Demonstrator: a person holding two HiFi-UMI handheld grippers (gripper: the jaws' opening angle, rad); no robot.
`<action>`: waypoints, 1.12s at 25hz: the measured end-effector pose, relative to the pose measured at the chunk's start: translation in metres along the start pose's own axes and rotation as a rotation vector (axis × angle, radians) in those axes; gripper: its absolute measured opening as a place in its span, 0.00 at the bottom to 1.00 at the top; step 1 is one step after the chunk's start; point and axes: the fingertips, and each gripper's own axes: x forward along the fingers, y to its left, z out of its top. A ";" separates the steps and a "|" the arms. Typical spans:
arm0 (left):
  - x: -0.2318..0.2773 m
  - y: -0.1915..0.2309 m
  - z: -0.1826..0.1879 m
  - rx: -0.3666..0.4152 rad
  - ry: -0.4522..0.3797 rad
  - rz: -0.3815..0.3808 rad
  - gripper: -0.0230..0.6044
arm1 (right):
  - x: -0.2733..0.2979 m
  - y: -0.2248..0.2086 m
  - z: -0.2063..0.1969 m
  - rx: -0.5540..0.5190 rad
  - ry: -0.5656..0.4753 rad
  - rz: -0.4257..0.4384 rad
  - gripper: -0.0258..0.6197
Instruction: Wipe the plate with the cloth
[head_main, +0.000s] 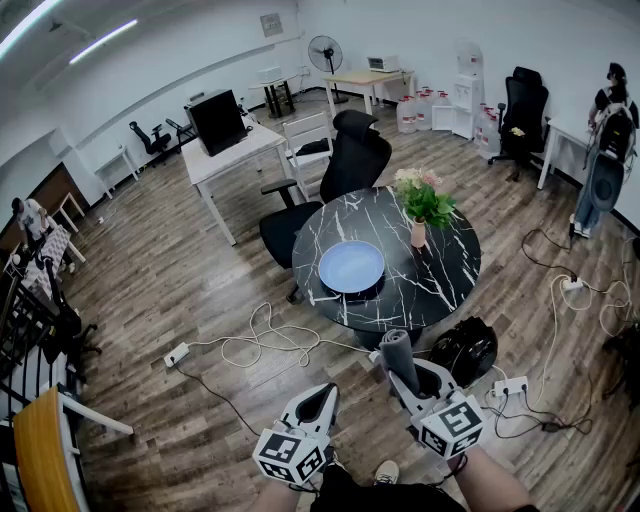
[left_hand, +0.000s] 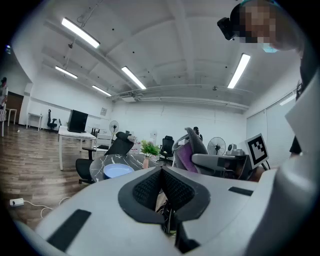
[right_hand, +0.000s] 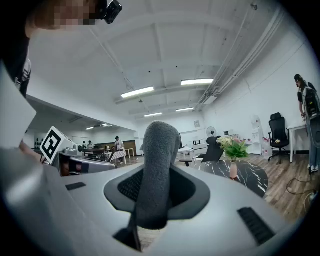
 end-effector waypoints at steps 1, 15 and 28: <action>0.000 0.000 0.000 0.000 0.000 0.000 0.07 | -0.001 0.000 0.001 0.003 -0.003 0.002 0.22; 0.002 0.006 0.001 -0.014 0.009 0.022 0.07 | 0.000 -0.005 0.009 0.013 -0.039 0.019 0.23; 0.030 0.042 0.005 -0.035 0.016 0.037 0.07 | 0.037 -0.027 0.012 0.018 -0.037 0.019 0.23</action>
